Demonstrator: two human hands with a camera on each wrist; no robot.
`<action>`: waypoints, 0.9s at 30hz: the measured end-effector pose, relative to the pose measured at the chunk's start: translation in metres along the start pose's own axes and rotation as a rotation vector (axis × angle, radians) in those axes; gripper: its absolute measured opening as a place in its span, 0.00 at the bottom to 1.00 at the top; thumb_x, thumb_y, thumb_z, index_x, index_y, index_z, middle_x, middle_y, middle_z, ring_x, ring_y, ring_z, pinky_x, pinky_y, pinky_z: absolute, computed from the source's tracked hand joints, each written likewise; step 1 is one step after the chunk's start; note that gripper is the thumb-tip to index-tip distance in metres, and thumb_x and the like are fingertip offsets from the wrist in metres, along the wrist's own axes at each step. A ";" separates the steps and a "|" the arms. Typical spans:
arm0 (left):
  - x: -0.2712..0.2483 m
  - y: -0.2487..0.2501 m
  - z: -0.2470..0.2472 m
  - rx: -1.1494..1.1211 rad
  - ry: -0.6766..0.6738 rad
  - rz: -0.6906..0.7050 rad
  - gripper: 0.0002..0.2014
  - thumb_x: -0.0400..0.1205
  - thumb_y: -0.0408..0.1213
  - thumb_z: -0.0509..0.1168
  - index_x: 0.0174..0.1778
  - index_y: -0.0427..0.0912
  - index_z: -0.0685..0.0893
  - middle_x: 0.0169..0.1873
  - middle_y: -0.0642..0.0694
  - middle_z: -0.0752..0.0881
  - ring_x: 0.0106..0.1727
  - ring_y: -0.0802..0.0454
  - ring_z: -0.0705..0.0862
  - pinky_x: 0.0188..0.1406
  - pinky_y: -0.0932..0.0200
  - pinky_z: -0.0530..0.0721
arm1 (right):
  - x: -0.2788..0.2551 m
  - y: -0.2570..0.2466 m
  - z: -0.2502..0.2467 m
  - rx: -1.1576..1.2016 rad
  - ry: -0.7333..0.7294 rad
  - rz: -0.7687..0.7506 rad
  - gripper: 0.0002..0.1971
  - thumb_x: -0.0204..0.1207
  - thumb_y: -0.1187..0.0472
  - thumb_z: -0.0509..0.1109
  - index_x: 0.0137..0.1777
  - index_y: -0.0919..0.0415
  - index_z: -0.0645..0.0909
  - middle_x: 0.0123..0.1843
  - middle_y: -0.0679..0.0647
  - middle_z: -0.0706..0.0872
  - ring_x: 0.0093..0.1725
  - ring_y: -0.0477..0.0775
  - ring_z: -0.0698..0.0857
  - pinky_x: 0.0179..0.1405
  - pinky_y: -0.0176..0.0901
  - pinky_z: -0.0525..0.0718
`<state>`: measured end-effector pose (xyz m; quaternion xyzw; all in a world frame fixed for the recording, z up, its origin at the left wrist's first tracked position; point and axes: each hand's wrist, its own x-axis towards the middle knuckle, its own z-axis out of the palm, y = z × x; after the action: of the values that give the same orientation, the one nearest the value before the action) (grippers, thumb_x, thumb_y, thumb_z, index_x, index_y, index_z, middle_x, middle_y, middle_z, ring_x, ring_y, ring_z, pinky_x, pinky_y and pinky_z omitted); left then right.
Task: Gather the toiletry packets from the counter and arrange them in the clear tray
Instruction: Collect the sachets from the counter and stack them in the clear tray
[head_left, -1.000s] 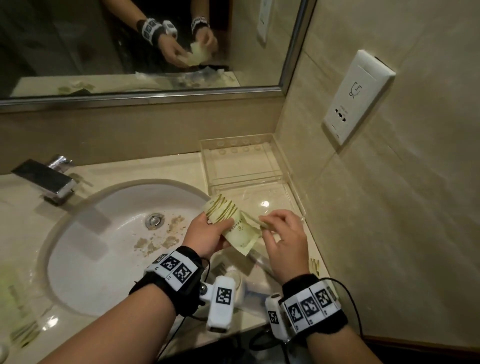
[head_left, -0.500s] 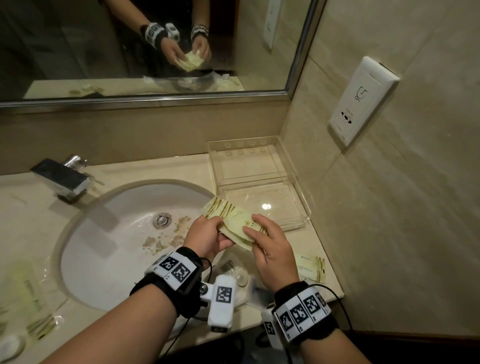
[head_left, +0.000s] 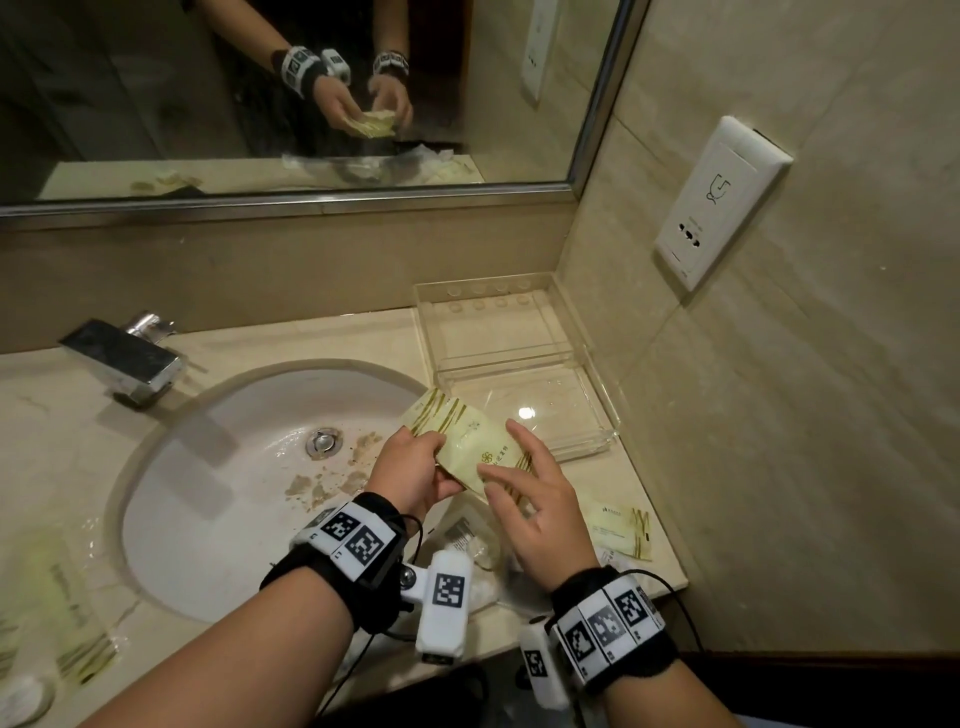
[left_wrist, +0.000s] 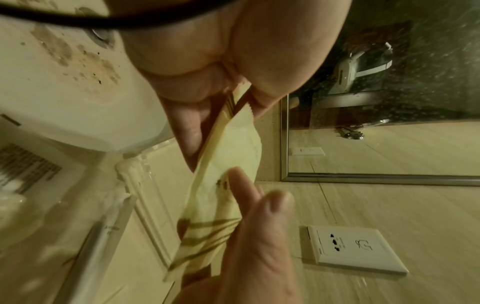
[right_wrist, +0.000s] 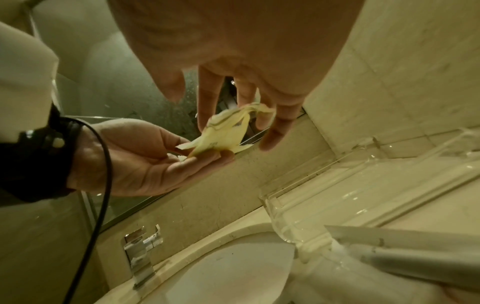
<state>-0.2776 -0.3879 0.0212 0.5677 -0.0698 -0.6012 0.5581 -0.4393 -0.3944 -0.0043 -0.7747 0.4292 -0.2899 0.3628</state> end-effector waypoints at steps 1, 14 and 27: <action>0.000 -0.001 0.000 0.011 -0.005 0.001 0.09 0.84 0.25 0.56 0.58 0.34 0.77 0.42 0.34 0.90 0.39 0.39 0.92 0.45 0.41 0.90 | 0.001 -0.002 0.000 0.007 0.023 0.018 0.13 0.77 0.50 0.67 0.57 0.50 0.87 0.80 0.41 0.66 0.76 0.27 0.61 0.71 0.21 0.57; -0.002 0.001 -0.006 0.080 -0.052 0.048 0.11 0.84 0.29 0.59 0.63 0.36 0.78 0.50 0.37 0.89 0.47 0.40 0.91 0.46 0.43 0.91 | 0.013 -0.020 -0.005 0.361 0.176 0.419 0.18 0.68 0.64 0.80 0.54 0.52 0.79 0.51 0.47 0.85 0.47 0.41 0.85 0.40 0.27 0.83; 0.005 -0.012 -0.013 0.267 -0.048 0.153 0.13 0.76 0.25 0.72 0.52 0.41 0.80 0.52 0.38 0.90 0.52 0.41 0.90 0.52 0.40 0.89 | 0.007 0.027 -0.044 0.035 0.195 0.608 0.06 0.79 0.55 0.68 0.53 0.54 0.81 0.53 0.48 0.85 0.53 0.51 0.85 0.49 0.41 0.82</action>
<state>-0.2733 -0.3801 0.0053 0.6153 -0.2055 -0.5557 0.5200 -0.4816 -0.4243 -0.0001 -0.5734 0.6686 -0.2483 0.4032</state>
